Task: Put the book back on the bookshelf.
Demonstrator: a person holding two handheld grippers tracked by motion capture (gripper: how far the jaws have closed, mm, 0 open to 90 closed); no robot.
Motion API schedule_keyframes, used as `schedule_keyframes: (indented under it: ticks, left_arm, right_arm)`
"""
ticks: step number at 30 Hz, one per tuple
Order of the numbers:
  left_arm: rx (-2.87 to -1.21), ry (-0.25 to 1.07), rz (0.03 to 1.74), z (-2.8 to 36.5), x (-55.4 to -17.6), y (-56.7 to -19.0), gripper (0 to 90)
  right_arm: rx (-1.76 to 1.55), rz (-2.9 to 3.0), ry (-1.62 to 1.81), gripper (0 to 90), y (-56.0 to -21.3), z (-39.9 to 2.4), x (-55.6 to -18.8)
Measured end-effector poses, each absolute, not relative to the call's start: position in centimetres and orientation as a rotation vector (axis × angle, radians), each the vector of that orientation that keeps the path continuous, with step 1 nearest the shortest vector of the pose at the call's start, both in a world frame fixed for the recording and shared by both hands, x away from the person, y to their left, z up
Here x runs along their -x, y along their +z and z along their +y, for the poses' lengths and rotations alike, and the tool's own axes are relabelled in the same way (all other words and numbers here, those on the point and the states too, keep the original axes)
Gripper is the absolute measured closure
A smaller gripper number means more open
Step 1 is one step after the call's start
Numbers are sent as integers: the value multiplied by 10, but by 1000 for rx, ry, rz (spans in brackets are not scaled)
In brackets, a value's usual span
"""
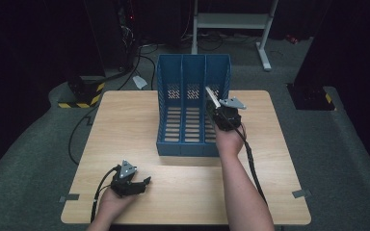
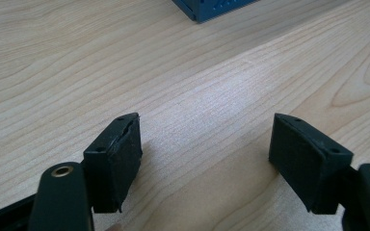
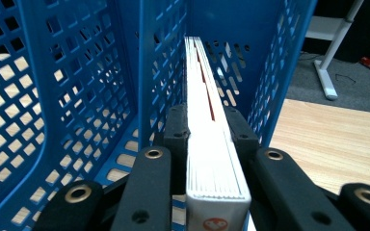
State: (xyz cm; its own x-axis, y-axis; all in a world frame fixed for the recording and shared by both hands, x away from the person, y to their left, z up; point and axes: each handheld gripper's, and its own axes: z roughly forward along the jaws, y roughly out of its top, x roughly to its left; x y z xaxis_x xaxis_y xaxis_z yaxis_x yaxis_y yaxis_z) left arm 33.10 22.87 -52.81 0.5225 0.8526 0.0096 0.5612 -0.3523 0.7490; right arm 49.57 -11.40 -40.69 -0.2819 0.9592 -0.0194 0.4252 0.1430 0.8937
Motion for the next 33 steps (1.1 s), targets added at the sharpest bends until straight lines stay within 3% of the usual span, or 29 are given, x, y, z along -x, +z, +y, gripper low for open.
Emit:
schedule_keyframes:
  ticks: [33]
  left_arm:
    - [-2058,528,1146,229,-331,-528,272]
  right_arm:
    - [-1400,1828,1084,746,-432,-121,-482]
